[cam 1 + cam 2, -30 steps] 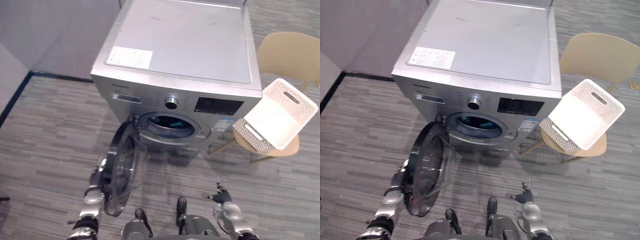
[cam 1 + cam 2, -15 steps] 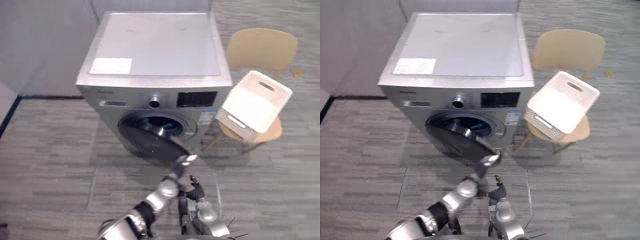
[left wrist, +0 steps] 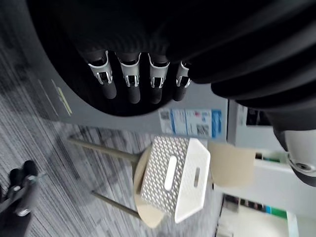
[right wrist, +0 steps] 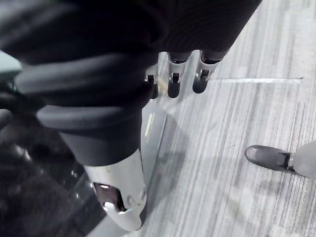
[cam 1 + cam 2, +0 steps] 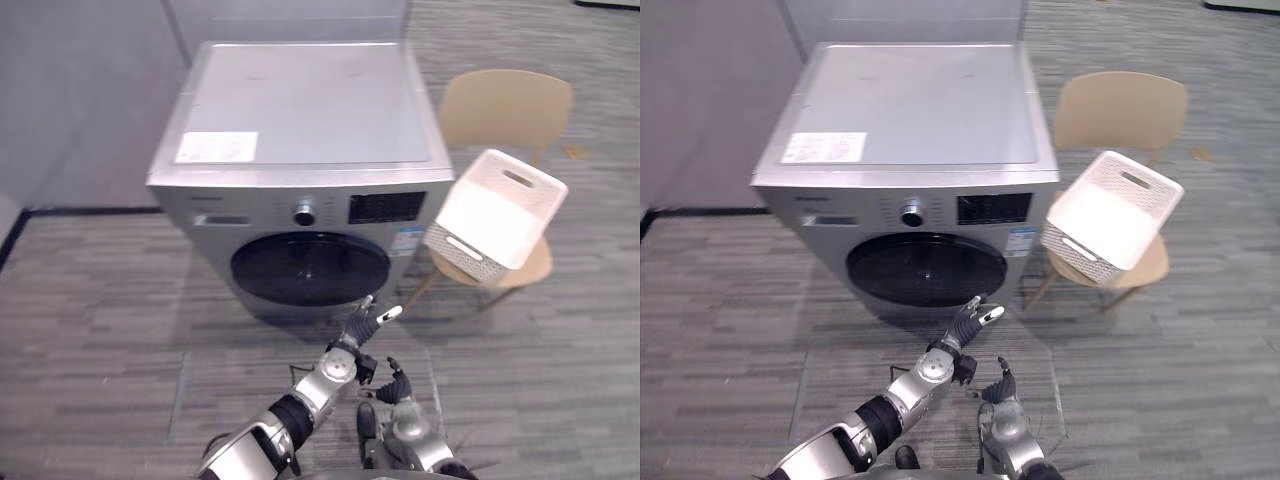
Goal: Pick up the laundry basket with both hands and put the clothes into the washing machine.
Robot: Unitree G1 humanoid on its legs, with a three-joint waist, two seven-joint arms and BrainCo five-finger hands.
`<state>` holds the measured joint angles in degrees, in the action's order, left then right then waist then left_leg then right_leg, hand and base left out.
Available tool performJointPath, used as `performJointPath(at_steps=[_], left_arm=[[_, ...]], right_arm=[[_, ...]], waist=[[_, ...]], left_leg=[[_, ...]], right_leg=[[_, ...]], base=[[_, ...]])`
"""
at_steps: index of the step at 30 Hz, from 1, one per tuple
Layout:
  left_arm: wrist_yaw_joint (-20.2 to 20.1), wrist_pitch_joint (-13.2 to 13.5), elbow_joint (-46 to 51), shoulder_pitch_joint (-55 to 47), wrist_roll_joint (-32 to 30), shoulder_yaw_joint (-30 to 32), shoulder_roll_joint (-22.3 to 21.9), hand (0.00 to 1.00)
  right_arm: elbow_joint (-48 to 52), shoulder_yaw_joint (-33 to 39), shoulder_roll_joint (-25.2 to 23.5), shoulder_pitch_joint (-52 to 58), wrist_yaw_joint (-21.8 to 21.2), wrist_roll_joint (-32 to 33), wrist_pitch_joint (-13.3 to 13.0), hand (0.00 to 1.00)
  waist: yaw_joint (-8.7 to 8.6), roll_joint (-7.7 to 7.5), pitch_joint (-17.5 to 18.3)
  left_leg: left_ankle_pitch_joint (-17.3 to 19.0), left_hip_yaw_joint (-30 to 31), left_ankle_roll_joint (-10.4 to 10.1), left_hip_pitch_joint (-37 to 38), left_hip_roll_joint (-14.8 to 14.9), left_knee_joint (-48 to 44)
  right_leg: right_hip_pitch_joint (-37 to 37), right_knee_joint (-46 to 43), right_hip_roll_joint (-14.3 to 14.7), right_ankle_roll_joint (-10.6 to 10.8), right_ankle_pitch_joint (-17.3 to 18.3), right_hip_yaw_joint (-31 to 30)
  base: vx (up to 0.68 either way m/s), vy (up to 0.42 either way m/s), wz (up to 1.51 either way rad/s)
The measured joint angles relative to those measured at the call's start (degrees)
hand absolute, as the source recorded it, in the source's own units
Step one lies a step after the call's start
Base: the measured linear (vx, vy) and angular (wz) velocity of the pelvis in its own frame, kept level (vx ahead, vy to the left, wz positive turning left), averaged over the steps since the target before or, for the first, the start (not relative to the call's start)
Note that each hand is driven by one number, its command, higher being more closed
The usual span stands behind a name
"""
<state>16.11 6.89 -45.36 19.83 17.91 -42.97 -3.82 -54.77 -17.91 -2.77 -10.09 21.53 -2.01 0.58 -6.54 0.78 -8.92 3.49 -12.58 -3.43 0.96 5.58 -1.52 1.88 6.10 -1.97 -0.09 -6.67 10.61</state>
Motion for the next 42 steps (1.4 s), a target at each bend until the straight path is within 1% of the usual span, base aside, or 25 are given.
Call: performJointPath(at_steps=[3, 6, 8, 10, 11, 13, 15, 18, 20, 21, 22, 23, 24, 25, 26, 27, 29, 31, 32, 33, 34, 37, 39, 41, 42], left_arm=[[-1.20, -0.03, 1.51, -3.80, 0.00, -0.30, 2.80, 0.00], [-2.57, 1.20, 6.66, -7.90, -0.09, 1.17, 6.74, 0.00], [-4.21, 1.14, 8.35, -10.60, -0.19, 5.10, 8.79, 0.00], [-7.01, 0.35, 8.84, -16.83, -2.31, 15.21, 11.09, 0.00], [-7.50, 0.24, 8.79, -18.97, -2.88, 19.01, 11.02, 0.00], [-8.02, -0.02, 5.22, -23.47, -5.24, 32.15, 10.88, 0.00], [-7.60, -0.57, -0.02, -24.24, -6.60, 37.91, 11.07, 0.00], [-6.96, -1.70, -5.79, -25.85, -8.21, 42.36, 10.55, 0.00], [-7.12, -1.81, -6.20, -27.39, -8.98, 42.65, 8.91, 0.00], [-7.12, -1.77, -6.24, -27.63, -9.00, 43.20, 8.93, 0.00], [-7.09, -1.94, -6.45, -27.64, -9.00, 43.31, 9.03, 0.00], [-7.03, -2.06, -6.52, -28.22, -8.95, 43.41, 9.38, 0.00], [-7.02, -2.05, -6.48, -28.39, -8.91, 43.36, 9.73, 0.00], [-7.02, -2.02, -6.17, -28.77, -8.90, 43.36, 10.11, 0.00], [-7.04, -2.01, -5.78, -28.81, -8.92, 43.59, 11.35, 0.00], [-7.09, -2.01, -5.75, -28.41, -9.13, 43.68, 11.32, 0.00], [-7.21, -1.98, -5.51, -26.63, -9.65, 44.03, 10.18, 0.00], [-7.24, -1.87, -4.41, -24.55, -9.67, 45.85, 8.52, 0.00], [-7.24, -1.72, -4.19, -23.43, -9.67, 45.91, 7.89, 0.00], [-7.34, -1.24, -3.05, -22.28, -10.00, 45.85, 6.82, 0.00], [-7.33, -0.99, -2.48, -21.79, -10.47, 45.89, 5.47, 0.00], [-7.33, -0.87, -2.39, -22.68, -10.91, 45.92, 4.37, 0.00], [-7.36, -0.86, -2.36, -22.63, -10.91, 45.94, 4.08, 0.00], [-7.37, -0.89, -2.33, -23.14, -10.89, 45.94, 3.60, 0.00], [-7.39, -0.93, -2.28, -23.85, -10.90, 45.94, 3.37, 0.00]], right_arm=[[-8.85, -2.44, -1.69, -12.40, 0.87, 4.53, -0.02, 0.00], [-19.49, -0.62, -2.26, -25.48, 0.82, 9.88, 0.87, 0.00], [-22.06, 3.69, -1.57, -31.49, 0.87, 13.03, 1.07, 0.00], [-23.11, 11.30, 2.50, -37.51, 0.51, 16.84, 1.07, 0.00], [-23.07, 13.39, 4.04, -38.59, 0.16, 17.65, 1.03, 0.00], [-19.84, 15.78, 10.99, -36.65, -2.35, 18.91, 1.05, 0.00], [-15.71, 17.22, 13.52, -32.32, -3.44, 17.96, 0.66, 0.00], [-15.89, 19.17, 12.30, -23.39, -5.63, 15.71, 2.05, 0.00], [-15.81, 21.49, 11.03, -19.15, -6.34, 13.53, 2.50, 0.00], [-15.18, 21.92, 10.78, -17.17, -6.98, 12.70, 2.28, 0.00], [-11.79, 22.53, 10.90, -12.40, -8.16, 11.97, 1.92, 0.00], [-3.82, 22.45, 11.87, -3.41, -10.07, 10.12, 0.40, 0.00], [-1.33, 22.48, 12.50, -0.33, -11.12, 9.29, -0.19, 0.00], [1.03, 22.80, 13.48, 5.65, -12.13, 8.20, -0.18, 0.00], [0.97, 24.16, 13.87, 9.28, -12.54, 7.75, -0.45, 0.00], [0.82, 24.60, 14.03, 10.68, -12.60, 7.32, -0.65, 0.00], [0.28, 25.89, 14.26, 13.15, -12.67, 6.30, -1.79, 0.00], [3.34, 26.41, 13.17, 14.40, -12.81, 6.36, -2.87, 0.00], [4.48, 26.43, 12.69, 14.99, -12.85, 6.37, -3.24, 0.00], [5.36, 26.66, 11.44, 15.98, -12.86, 6.43, -4.08, 0.00], [5.54, 27.55, 10.60, 16.74, -12.85, 6.45, -4.12, 0.00], [7.17, 28.34, 8.14, 15.97, -12.84, 6.47, -4.47, 0.00], [7.34, 28.37, 6.71, 16.13, -12.85, 6.52, -4.77, 0.00], [7.33, 28.63, 6.13, 16.64, -12.84, 6.65, -4.74, 0.00], [7.33, 28.72, 5.89, 16.81, -12.84, 6.67, -4.70, 0.00]], waist=[[2.52, 0.07, -0.02], [8.17, 0.59, 0.13], [10.80, 1.59, 0.00], [12.22, 3.30, -0.32], [12.27, 3.71, -0.47], [12.81, 4.43, -0.39], [13.29, 4.67, -0.24], [13.23, 4.56, -0.17], [12.22, 3.97, -0.18], [11.90, 3.51, -0.07], [12.04, 2.89, -0.25], [11.13, 3.05, -0.15], [10.15, 2.52, -0.24], [7.89, 1.50, -0.46], [5.72, 0.73, -0.78], [5.09, 0.48, -0.82], [4.34, -0.37, -0.73], [4.06, -0.12, -0.88], [3.90, -0.42, -0.67], [3.73, -1.53, -0.32], [4.07, -1.61, -0.29], [4.17, -0.22, 0.59], [4.20, -0.26, 0.58], [4.24, -0.27, 0.57], [4.32, -0.22, 0.61]], left_leg=[[-1.46, 3.84, 0.54, -1.07, -1.14, 0.63], [-2.12, 9.46, 1.16, -5.56, -1.69, -2.20], [-2.65, 13.28, 1.22, -8.54, -2.52, -4.83], [-2.35, 16.79, 1.26, -10.25, -3.58, -7.10], [-1.68, 15.81, 1.66, -10.37, -3.27, -7.53], [-0.97, 4.99, 2.60, -11.38, -0.22, -9.02], [-0.43, 3.09, 3.37, -11.97, -0.04, -9.79], [1.41, 3.89, 3.67, -11.17, -2.30, -10.75], [3.60, 4.59, 5.18, -9.35, -4.33, -10.88], [4.16, 4.57, 5.45, -8.27, -5.01, -11.18], [5.19, 4.82, 5.78, -7.78, -5.74, -12.62], [7.05, 5.96, 7.08, -7.11, -6.87, -14.81], [7.48, 6.92, 7.46, -6.63, -7.59, -15.09], [8.16, 9.43, 8.22, -5.50, -8.30, -15.03], [8.62, 11.66, 8.27, -4.17, -8.19, -14.32], [8.78, 12.67, 8.19, -3.30, -8.17, -13.75], [9.05, 14.64, 7.61, 0.95, -7.68, -10.99], [9.82, 17.49, 6.36, 1.77, -6.99, -10.95], [10.15, 19.03, 5.79, 1.65, -6.89, -11.26], [11.07, 21.31, 4.30, 0.89, -7.56, -12.42], [12.82, 22.33, 2.58, 0.86, -6.86, -14.37], [12.65, 19.31, 0.14, -0.81, -2.33, -17.75], [11.45, 16.77, -1.86, -2.47, 0.22, -19.61], [10.93, 10.52, -2.71, -3.89, 3.01, -21.90], [10.93, 4.55, -2.69, -4.15, 5.21, -22.60]], right_leg=[[-0.59, -0.02, -1.26, 0.00, 0.00, 3.67], [-0.67, -0.29, -2.18, 0.04, 0.05, 8.84], [-1.03, -0.30, -2.35, 0.26, 0.31, 13.18], [-3.36, -0.31, -3.35, 0.79, 1.51, 18.74], [-4.08, -0.31, -3.50, 1.45, 2.27, 20.05], [-5.08, -0.33, -4.21, 1.90, 3.32, 22.55], [-5.21, -0.46, -4.67, 2.15, 3.38, 22.45], [-6.09, -4.57, -7.76, 4.71, 5.98, 23.78], [-5.47, -13.51, -12.92, 7.61, 10.86, 25.21], [-4.84, -17.78, -14.53, 7.96, 12.15, 25.14], [-2.95, -25.23, -17.42, 7.38, 13.69, 23.49], [3.49, -41.78, -21.96, 2.72, 13.10, 16.65], [6.62, -48.23, -22.98, 0.40, 12.00, 12.87], [11.12, -56.65, -20.99, 0.29, 14.51, 5.76], [13.92, -59.87, -16.77, 1.23, 17.86, 1.16], [14.89, -59.90, -14.71, 1.83, 19.07, -0.04], [17.44, -53.02, -7.65, 2.53, 21.78, -2.97], [19.27, -45.38, -1.80, 3.17, 22.07, -8.93], [19.49, -42.25, -0.14, 3.44, 21.74, -12.05], [17.98, -34.91, 0.69, 3.49, 18.73, -17.79], [17.10, -35.24, 0.13, 1.55, 15.92, -15.68], [14.15, -34.76, 0.37, -1.15, 18.21, -7.42], [11.36, -33.11, 0.38, -1.29, 18.27, -2.85], [8.27, -30.67, 0.28, -1.69, 18.27, 0.25], [6.60, -29.35, -0.04, -2.33, 18.33, 2.13]], base=[[-0.09, 0.045, 0.76], [-0.07, 0.050, 0.97], [-0.04, 0.024, 1.32], [-0.04, 0.081, 1.25], [-0.05, 0.098, 1.13], [-0.02, 0.094, 0.76], [0.09, 0.104, 0.19], [0.14, 0.163, 0.26], [0.21, 0.168, 0.45], [0.27, 0.119, 0.41], [0.28, 0.130, 0.42], [0.27, 0.144, 0.44], [0.26, 0.125, 0.71], [0.29, 0.037, 0.94], [0.38, -0.011, 0.92], [0.33, -0.052, 0.68], [0.37, -0.114, 0.45], [0.31, -0.185, 0.71], [0.29, -0.240, 1.33], [0.28, -0.278, 1.49], [0.28, -0.285, 1.40], [0.28, -0.279, 1.23], [0.16, -0.264, 1.38], [0.07, -0.196, 1.30], [-0.01, -0.102, 0.94]])
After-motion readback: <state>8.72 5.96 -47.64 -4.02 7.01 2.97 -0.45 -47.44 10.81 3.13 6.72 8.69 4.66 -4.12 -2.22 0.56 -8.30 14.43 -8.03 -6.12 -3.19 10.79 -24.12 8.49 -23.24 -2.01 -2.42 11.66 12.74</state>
